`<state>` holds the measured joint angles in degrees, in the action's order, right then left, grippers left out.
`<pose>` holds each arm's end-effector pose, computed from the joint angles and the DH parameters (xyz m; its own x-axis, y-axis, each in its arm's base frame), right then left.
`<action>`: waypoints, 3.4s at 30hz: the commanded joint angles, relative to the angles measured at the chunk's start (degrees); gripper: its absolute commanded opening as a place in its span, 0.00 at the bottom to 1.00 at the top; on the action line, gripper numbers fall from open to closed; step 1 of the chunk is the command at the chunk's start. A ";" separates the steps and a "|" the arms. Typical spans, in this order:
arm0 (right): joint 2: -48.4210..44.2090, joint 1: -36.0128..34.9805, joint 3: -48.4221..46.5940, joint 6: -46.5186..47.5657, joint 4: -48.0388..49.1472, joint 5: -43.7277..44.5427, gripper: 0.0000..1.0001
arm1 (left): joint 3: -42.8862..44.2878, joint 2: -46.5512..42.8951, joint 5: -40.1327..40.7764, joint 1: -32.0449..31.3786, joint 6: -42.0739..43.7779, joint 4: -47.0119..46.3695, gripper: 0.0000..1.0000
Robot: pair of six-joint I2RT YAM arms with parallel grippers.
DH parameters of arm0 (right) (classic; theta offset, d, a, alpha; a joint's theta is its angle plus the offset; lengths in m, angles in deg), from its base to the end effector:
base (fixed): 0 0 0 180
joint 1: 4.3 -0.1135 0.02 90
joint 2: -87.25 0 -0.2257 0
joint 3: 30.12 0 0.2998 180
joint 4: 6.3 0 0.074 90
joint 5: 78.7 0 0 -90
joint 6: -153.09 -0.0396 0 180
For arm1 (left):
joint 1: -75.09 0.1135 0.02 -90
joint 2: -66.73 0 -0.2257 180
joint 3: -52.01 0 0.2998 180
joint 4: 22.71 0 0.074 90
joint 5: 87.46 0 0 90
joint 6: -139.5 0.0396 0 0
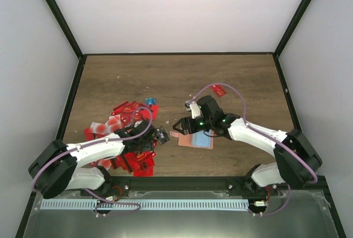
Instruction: Put the credit cards into the card holder
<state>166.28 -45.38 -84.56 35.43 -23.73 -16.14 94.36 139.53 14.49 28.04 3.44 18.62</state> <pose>0.2373 0.2311 0.1373 -0.8374 -0.1835 -0.5148 -0.5109 0.5975 0.6181 0.1743 -0.1752 0.0701 -0.9330 -0.0317 -0.3586 0.0003 0.9961 -0.0887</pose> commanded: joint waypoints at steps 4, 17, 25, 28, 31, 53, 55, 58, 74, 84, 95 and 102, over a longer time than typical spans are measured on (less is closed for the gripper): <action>-2.06 -0.27 0.08 0.51 -1.11 0.66 0.65 | 0.18 1.58 -1.96 -1.97 0.05 1.84 0.78; -2.43 -0.25 1.43 0.98 -0.93 0.82 0.66 | 1.80 9.09 1.10 -5.40 -2.77 5.32 0.72; -1.73 -0.30 1.58 0.86 -0.96 0.20 0.66 | 1.03 8.76 1.69 -6.38 -3.52 5.13 0.63; -1.75 -0.24 1.42 0.79 -1.21 0.25 0.66 | 1.05 8.30 1.51 -6.38 -3.29 4.78 0.61; -2.00 -0.28 1.09 0.64 -1.62 0.30 0.66 | 1.07 7.53 1.46 -6.34 -3.24 4.53 0.58; -8.41 -0.31 0.74 -2.09 -4.10 -1.82 0.66 | 3.34 -5.95 0.82 -6.36 -4.08 6.76 0.59; -9.21 -0.32 1.70 -3.20 -3.28 -3.28 0.66 | 3.46 -7.58 -0.35 -6.34 -3.64 5.57 0.59; -10.60 -0.27 3.05 -5.31 -1.76 -4.58 0.66 | 3.12 -10.08 -3.23 -6.36 -2.06 1.84 0.58; -10.42 -0.34 11.62 -24.11 14.45 -13.76 0.65 | 3.59 -15.38 -11.61 -6.87 2.98 -12.47 0.58; -5.35 -0.36 9.03 -25.63 17.53 -16.23 0.62 | 1.95 -16.63 -14.81 -7.42 4.33 -17.65 0.58; -2.85 -0.34 7.09 -25.90 18.55 -14.84 0.58 | 1.97 -15.84 -15.31 -8.80 5.21 -18.79 0.58; -0.94 -0.32 6.83 -26.42 19.48 -15.34 0.49 | 2.10 -15.52 -15.87 -9.36 5.81 -19.90 0.58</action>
<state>164.40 -45.38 -75.71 9.32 -5.37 -31.29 96.24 123.75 -0.38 19.34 8.12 1.09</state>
